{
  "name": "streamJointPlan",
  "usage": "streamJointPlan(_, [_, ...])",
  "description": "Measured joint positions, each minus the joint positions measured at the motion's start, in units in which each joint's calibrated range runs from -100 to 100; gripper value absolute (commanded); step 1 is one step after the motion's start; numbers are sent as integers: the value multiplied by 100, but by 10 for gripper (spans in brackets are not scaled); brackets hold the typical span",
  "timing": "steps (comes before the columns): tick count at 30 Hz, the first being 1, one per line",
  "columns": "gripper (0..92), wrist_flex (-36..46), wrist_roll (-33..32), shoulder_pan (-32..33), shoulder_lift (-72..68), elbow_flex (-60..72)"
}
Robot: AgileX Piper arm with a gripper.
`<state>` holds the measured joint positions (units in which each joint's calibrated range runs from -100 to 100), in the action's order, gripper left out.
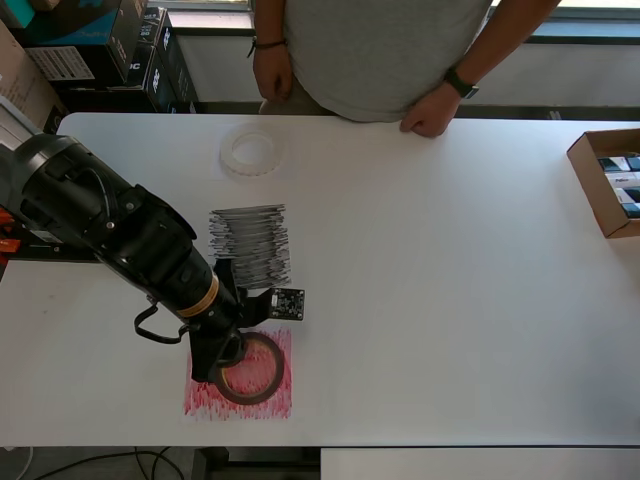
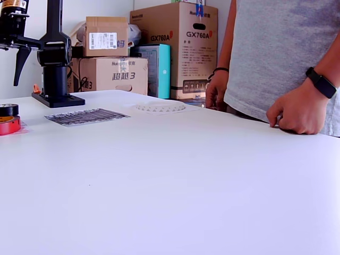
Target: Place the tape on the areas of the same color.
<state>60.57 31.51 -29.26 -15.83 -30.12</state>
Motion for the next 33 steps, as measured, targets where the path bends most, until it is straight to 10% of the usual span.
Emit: streamJointPlan(33, [516, -497, -96, 20, 0, -798])
